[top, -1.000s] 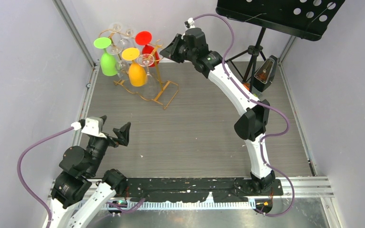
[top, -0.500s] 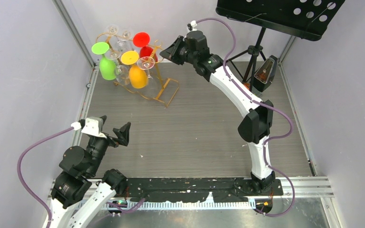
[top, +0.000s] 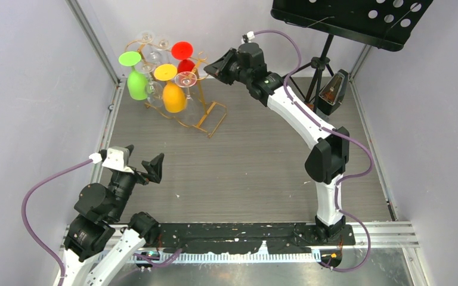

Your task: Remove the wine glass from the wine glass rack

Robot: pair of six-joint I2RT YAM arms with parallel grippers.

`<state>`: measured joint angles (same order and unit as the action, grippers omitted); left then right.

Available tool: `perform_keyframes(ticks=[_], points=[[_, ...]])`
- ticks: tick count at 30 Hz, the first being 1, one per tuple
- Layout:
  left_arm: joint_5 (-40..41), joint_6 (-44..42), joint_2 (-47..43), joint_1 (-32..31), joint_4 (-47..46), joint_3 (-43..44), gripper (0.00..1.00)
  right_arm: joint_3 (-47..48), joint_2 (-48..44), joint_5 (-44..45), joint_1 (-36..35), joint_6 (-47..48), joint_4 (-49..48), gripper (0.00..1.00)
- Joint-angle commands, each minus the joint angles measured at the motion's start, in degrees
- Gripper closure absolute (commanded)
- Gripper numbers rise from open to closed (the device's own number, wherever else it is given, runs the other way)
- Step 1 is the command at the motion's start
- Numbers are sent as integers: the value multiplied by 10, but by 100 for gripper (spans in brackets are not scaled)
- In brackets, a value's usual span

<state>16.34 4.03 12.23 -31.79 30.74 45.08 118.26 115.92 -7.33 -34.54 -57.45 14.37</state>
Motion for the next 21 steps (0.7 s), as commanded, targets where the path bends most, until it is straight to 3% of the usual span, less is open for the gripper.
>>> perform_keyframes(ticks=[1, 13, 21], points=[[3, 3, 3, 2, -15, -2, 1, -15, -60, 9, 7, -37, -51, 94], [2, 2, 2, 2, -16, -2, 1, -76, -121, 32, 14, -50, -49, 94], [4, 3, 3, 2, -15, -1, 1, -209, -224, 69, 15, -73, -84, 94]])
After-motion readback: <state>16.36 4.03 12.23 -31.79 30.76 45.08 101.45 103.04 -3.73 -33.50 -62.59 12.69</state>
